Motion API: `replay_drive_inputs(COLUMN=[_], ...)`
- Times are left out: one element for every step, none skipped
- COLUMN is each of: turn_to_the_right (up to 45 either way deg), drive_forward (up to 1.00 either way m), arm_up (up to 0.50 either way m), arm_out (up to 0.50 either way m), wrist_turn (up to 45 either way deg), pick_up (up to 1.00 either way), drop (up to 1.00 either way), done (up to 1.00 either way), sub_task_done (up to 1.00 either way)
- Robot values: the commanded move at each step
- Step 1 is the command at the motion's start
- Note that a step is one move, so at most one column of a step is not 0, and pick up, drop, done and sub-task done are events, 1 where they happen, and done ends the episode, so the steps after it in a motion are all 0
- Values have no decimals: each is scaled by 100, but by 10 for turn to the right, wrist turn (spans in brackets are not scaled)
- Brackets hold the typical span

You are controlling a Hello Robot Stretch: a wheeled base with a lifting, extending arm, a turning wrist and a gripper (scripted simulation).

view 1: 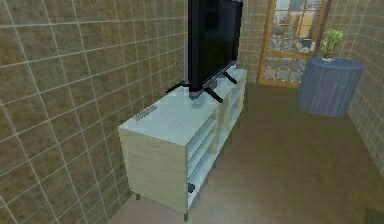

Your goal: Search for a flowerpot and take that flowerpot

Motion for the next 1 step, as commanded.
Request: replay_drive_inputs(turn_to_the_right=[0], drive_forward=[0], arm_up=[0], arm_out=[0], wrist_turn=[0], pick_up=[0], drop=[0], done=[100], sub_task_done=[0])
